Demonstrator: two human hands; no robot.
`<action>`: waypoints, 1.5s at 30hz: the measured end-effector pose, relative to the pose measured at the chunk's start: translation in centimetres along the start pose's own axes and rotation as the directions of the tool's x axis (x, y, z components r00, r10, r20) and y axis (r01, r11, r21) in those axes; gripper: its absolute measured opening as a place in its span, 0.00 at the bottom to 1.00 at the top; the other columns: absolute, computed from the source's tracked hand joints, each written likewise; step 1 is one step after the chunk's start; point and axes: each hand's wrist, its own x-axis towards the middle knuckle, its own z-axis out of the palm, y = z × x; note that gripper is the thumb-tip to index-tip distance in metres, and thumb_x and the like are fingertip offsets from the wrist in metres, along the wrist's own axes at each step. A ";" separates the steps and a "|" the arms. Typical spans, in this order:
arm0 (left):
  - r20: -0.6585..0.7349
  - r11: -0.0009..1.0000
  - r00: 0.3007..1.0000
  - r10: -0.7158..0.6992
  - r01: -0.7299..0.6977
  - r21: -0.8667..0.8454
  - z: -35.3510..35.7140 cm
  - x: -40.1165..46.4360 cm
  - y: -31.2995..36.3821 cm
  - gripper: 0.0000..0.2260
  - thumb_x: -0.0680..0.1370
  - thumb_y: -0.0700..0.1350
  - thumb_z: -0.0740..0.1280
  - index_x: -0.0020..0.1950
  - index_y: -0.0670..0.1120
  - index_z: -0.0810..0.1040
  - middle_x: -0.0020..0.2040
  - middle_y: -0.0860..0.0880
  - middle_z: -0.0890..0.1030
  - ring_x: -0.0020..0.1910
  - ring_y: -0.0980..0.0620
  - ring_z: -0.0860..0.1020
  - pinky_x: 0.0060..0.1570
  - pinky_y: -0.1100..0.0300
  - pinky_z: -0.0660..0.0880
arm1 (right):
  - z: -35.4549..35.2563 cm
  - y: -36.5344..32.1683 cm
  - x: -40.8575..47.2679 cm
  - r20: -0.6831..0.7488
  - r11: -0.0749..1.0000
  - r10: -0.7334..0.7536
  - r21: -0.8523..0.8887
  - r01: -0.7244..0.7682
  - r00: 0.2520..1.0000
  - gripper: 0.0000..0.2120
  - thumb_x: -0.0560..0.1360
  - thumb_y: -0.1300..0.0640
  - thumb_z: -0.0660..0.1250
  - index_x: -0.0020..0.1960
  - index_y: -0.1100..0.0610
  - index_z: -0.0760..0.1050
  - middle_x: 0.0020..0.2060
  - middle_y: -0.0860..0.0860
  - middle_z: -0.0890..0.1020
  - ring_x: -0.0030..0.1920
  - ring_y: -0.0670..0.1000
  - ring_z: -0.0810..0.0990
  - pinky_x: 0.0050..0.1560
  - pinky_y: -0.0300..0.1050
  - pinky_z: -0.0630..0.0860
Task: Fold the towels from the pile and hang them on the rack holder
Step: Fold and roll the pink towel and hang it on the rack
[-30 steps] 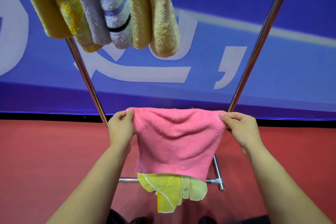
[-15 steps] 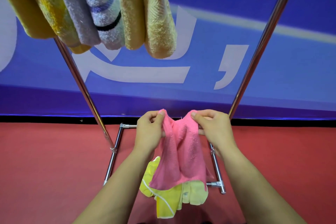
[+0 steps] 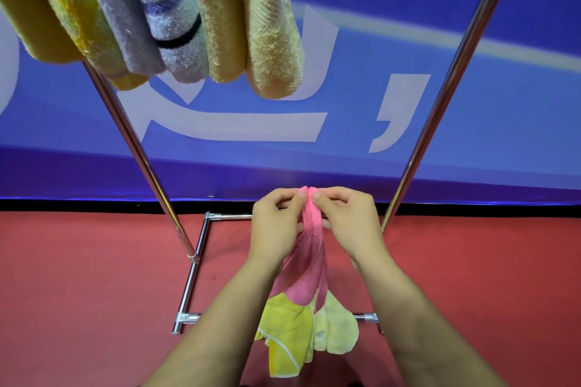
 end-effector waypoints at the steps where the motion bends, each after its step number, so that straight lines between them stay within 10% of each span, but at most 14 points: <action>1: -0.005 1.000 1.000 0.001 -0.001 -0.002 0.1 -0.1 0.0 0.06 0.80 0.43 0.72 0.52 0.41 0.85 0.40 0.46 0.86 0.36 0.58 0.83 0.39 0.58 0.82 | 0.1 -0.1 -0.1 0.006 1.000 -0.007 0.010 0.006 1.000 0.04 0.76 0.55 0.74 0.47 0.55 0.87 0.42 0.50 0.89 0.47 0.50 0.88 0.55 0.60 0.83; 15: 0.269 0.962 0.948 -0.169 0.219 -0.164 -0.3 -0.5 1.4 0.18 0.87 0.47 0.56 0.56 0.42 0.85 0.52 0.41 0.87 0.54 0.46 0.86 0.55 0.49 0.83 | -1.0 -0.5 -0.4 -0.042 0.994 -0.098 -0.058 0.096 0.994 0.02 0.75 0.59 0.75 0.47 0.55 0.85 0.42 0.48 0.88 0.45 0.44 0.86 0.49 0.40 0.81; 22: 0.070 0.918 0.992 0.105 -0.124 0.376 -3.5 1.6 0.5 0.13 0.78 0.33 0.66 0.55 0.48 0.83 0.52 0.52 0.86 0.50 0.57 0.83 0.55 0.62 0.79 | -2.0 -1.1 0.0 0.003 0.996 -0.061 0.059 0.061 0.998 0.03 0.80 0.61 0.69 0.50 0.60 0.81 0.42 0.55 0.82 0.42 0.46 0.80 0.39 0.41 0.84; 29: 0.345 0.701 0.910 0.229 -0.400 0.590 -4.5 2.0 -1.3 0.17 0.73 0.42 0.78 0.57 0.57 0.79 0.59 0.54 0.78 0.62 0.56 0.75 0.65 0.62 0.69 | -2.6 -1.5 -0.2 0.032 0.978 -0.191 0.093 0.187 0.981 0.05 0.82 0.61 0.66 0.49 0.55 0.79 0.43 0.52 0.82 0.44 0.45 0.82 0.46 0.38 0.81; 39: 0.527 0.747 0.850 0.005 -0.353 0.563 -4.1 1.2 -0.7 0.06 0.75 0.51 0.77 0.48 0.52 0.83 0.51 0.47 0.79 0.46 0.54 0.77 0.54 0.57 0.75 | -3.3 -2.1 -0.7 0.087 0.965 -0.242 0.127 0.231 0.966 0.05 0.82 0.63 0.65 0.50 0.56 0.78 0.43 0.52 0.83 0.44 0.46 0.82 0.48 0.40 0.81; 45: 0.561 0.643 0.824 -0.075 -0.390 0.659 -5.2 1.5 -0.7 0.18 0.75 0.58 0.75 0.36 0.44 0.80 0.38 0.48 0.74 0.36 0.51 0.70 0.40 0.57 0.69 | -4.3 -2.1 -0.3 0.014 0.966 -0.221 0.141 0.217 0.975 0.04 0.82 0.63 0.65 0.51 0.57 0.78 0.42 0.51 0.83 0.42 0.44 0.82 0.45 0.37 0.81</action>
